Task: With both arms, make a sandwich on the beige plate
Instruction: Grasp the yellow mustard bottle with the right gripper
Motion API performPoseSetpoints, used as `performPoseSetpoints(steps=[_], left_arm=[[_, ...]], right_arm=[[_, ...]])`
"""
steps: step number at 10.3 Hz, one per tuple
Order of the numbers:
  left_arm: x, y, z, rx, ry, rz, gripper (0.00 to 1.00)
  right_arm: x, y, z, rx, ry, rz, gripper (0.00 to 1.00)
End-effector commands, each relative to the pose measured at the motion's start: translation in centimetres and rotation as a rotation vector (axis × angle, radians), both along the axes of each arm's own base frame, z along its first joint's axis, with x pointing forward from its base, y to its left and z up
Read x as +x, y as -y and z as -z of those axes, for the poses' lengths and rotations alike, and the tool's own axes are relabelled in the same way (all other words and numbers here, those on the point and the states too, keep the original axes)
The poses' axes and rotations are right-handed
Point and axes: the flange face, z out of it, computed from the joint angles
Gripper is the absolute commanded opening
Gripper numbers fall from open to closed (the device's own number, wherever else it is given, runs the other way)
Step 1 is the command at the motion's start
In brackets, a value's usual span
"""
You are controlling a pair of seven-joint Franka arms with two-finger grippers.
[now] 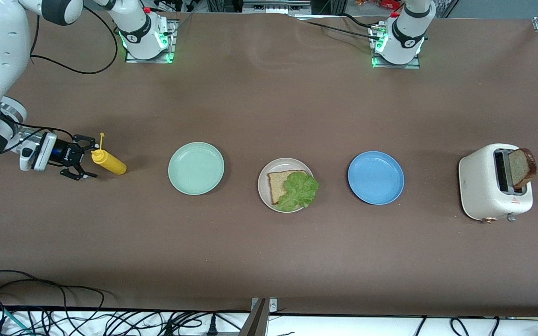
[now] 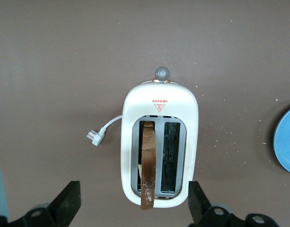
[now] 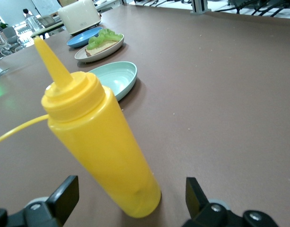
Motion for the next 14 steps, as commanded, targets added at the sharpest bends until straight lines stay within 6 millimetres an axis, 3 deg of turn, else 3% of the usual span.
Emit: performPoseSetpoints(steps=[1,5,6,7,10,11,14], left_arm=[[-0.2,0.1,-0.2,0.014,-0.008,0.007,1.00],[-0.2,0.1,-0.2,0.014,-0.007,0.004,1.00],[-0.3,0.1,-0.2,0.014,-0.009,0.004,1.00],[-0.3,0.1,-0.2,0.014,-0.009,0.004,1.00],[-0.3,0.1,-0.2,0.014,-0.009,0.004,1.00],[-0.3,0.1,-0.2,0.014,-0.009,0.004,1.00],[-0.3,0.1,-0.2,0.014,-0.009,0.004,1.00]], right_arm=[[0.1,-0.3,1.7,0.063,0.046,0.027,1.00],[0.5,-1.7,2.9,0.089,0.056,0.042,0.97],[0.5,-1.9,3.0,0.087,0.057,0.042,0.82],[0.7,-2.0,3.0,0.085,0.060,0.046,0.73],[1.4,-3.1,2.8,0.084,0.075,0.050,0.11],[2.1,-3.5,2.5,0.068,0.084,0.043,0.00],[5.2,-5.6,0.2,-0.059,0.125,0.009,0.00]])
